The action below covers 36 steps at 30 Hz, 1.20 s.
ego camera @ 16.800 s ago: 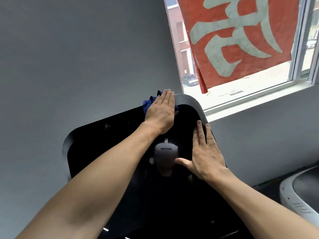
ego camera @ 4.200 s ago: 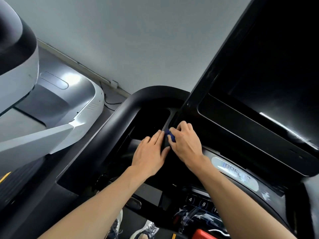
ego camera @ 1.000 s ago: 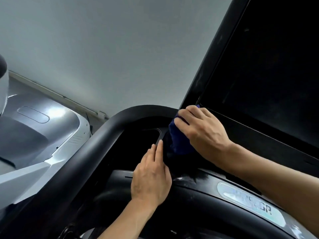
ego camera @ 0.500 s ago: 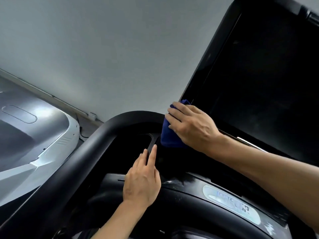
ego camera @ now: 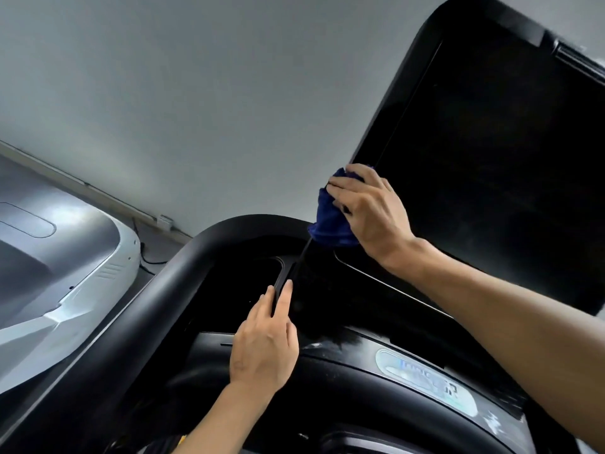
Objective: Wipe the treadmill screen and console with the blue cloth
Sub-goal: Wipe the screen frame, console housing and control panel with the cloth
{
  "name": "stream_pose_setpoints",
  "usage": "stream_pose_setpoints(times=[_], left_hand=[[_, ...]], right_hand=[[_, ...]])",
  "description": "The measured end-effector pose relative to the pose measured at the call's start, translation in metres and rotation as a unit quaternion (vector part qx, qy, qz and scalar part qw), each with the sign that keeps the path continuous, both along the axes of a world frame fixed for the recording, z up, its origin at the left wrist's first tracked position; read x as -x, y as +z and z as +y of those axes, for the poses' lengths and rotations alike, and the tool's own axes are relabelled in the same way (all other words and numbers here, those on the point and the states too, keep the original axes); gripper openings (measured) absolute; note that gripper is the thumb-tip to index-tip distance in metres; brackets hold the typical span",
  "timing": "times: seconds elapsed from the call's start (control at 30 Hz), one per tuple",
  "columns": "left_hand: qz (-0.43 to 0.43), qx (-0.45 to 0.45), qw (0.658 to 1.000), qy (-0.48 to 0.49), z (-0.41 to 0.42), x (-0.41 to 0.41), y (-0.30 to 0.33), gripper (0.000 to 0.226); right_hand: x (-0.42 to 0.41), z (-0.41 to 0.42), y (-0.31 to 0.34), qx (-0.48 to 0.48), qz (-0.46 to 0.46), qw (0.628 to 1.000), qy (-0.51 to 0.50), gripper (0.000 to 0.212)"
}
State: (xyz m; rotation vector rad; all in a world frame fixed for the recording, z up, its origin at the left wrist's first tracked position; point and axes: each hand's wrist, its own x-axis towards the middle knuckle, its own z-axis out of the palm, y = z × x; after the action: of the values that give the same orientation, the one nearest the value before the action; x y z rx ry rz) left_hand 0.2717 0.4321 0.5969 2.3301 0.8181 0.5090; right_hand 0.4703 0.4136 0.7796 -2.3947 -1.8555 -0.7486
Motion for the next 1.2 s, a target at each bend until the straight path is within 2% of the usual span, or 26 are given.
stream_pose_setpoints(times=[0.1, 0.23, 0.3, 0.4, 0.5, 0.6, 0.7, 0.8, 1.0, 1.1, 1.2], left_hand=[[-0.006, -0.003, 1.0, 0.0, 0.001, 0.002, 0.0, 0.062], [-0.009, -0.002, 1.0, 0.003, 0.001, 0.002, 0.001, 0.06], [-0.011, -0.005, 1.0, 0.004, 0.002, 0.0, 0.001, 0.061], [-0.007, -0.012, 1.0, 0.004, 0.001, -0.001, 0.0, 0.062], [-0.014, -0.02, 1.0, 0.004, 0.002, -0.001, -0.002, 0.062], [-0.015, -0.017, 1.0, 0.005, 0.002, -0.003, -0.005, 0.066], [-0.005, -0.015, 1.0, 0.005, 0.001, 0.0, -0.005, 0.07], [-0.003, -0.02, 1.0, -0.001, 0.002, 0.002, -0.003, 0.066], [0.012, -0.032, 0.999, 0.011, -0.001, 0.001, -0.001, 0.058], [0.018, -0.035, 0.999, 0.017, -0.001, 0.0, -0.001, 0.059], [0.02, -0.029, 0.999, 0.014, 0.0, 0.0, -0.004, 0.063]], right_hand=[[-0.026, 0.021, 0.039, -0.028, -0.012, 0.999, -0.031, 0.027], [-0.091, 0.058, 0.124, -0.144, -0.002, 0.981, -0.128, 0.035], [-0.105, 0.063, 0.135, -0.151, -0.028, 0.978, -0.144, 0.031], [-0.077, 0.044, 0.097, -0.129, -0.034, 0.984, -0.116, 0.034], [-0.024, 0.009, 0.023, -0.081, -0.016, 0.996, -0.039, 0.031], [0.017, -0.013, -0.043, -0.025, 0.029, 0.999, -0.018, 0.036], [0.047, -0.042, -0.089, 0.017, 0.029, 0.999, 0.028, 0.041], [0.058, -0.084, -0.111, 0.078, -0.011, 0.994, 0.071, 0.038], [0.035, -0.136, -0.111, 0.079, -0.054, 0.994, 0.055, 0.042], [0.04, -0.119, -0.112, 0.081, -0.053, 0.994, 0.045, 0.049], [0.052, -0.075, -0.116, 0.065, -0.041, 0.996, 0.052, 0.047]])
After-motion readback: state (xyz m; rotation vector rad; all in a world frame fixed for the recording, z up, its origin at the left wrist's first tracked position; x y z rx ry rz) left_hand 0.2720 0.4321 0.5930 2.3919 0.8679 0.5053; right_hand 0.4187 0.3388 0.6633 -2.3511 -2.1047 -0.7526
